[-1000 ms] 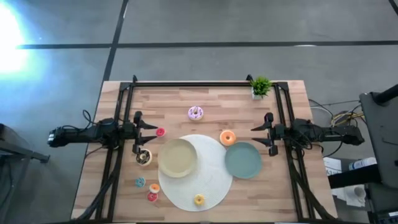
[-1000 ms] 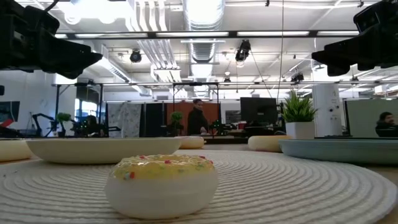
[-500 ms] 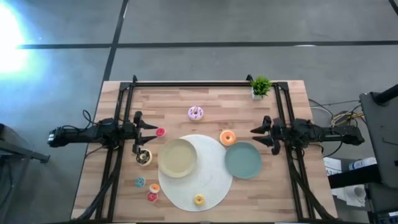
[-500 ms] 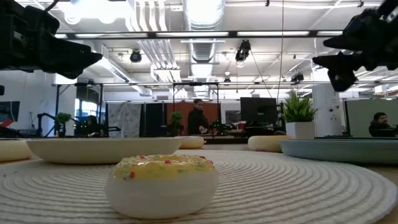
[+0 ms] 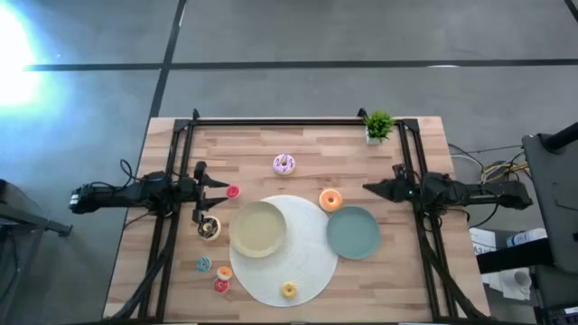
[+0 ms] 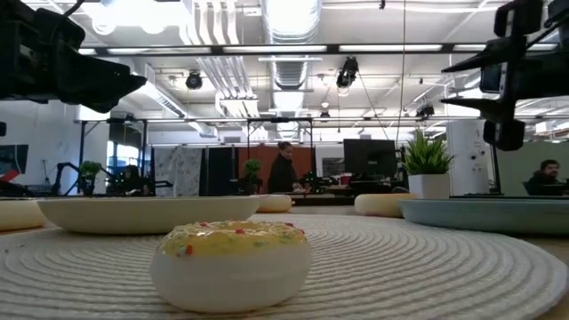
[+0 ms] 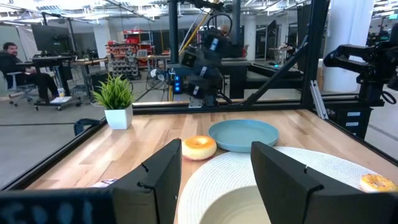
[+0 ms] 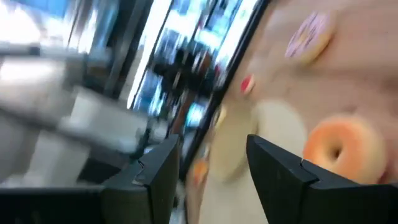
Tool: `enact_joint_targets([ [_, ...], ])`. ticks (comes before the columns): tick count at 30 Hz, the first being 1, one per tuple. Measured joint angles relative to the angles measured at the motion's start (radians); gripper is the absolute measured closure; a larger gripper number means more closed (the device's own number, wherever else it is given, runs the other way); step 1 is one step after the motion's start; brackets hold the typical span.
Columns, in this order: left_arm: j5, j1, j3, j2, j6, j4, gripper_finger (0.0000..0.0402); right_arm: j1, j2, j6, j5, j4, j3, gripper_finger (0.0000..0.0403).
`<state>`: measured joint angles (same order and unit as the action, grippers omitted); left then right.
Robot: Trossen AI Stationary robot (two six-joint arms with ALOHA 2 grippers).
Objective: Pick & Place donuts
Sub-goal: Put the big pink donut on the blue plate
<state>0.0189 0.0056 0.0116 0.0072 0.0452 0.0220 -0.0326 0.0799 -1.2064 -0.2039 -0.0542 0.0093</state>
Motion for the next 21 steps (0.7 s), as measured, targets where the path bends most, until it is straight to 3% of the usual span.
enact_joint_targets([
  [3,0.000,0.000,0.000,0.000,0.000,0.000,0.0234,0.000,0.021,-0.086,-0.175,-0.083,0.000,0.0225],
  [7,0.000,0.000,0.000,0.000,0.000,0.000,0.0234,0.001,0.080,-0.001,-0.382,-0.201,0.000,0.0225],
  [10,0.000,0.000,0.000,0.000,0.000,0.000,0.0234,0.001,0.156,0.032,-0.477,-0.291,0.003,0.0225],
  [13,0.000,0.000,0.000,0.000,0.000,0.000,0.0234,0.000,0.277,-0.023,-0.464,-0.300,0.039,0.0225],
  [21,0.000,0.000,0.000,0.000,0.000,0.000,0.0234,0.000,0.728,-0.079,-0.197,-0.204,0.266,0.0225],
])
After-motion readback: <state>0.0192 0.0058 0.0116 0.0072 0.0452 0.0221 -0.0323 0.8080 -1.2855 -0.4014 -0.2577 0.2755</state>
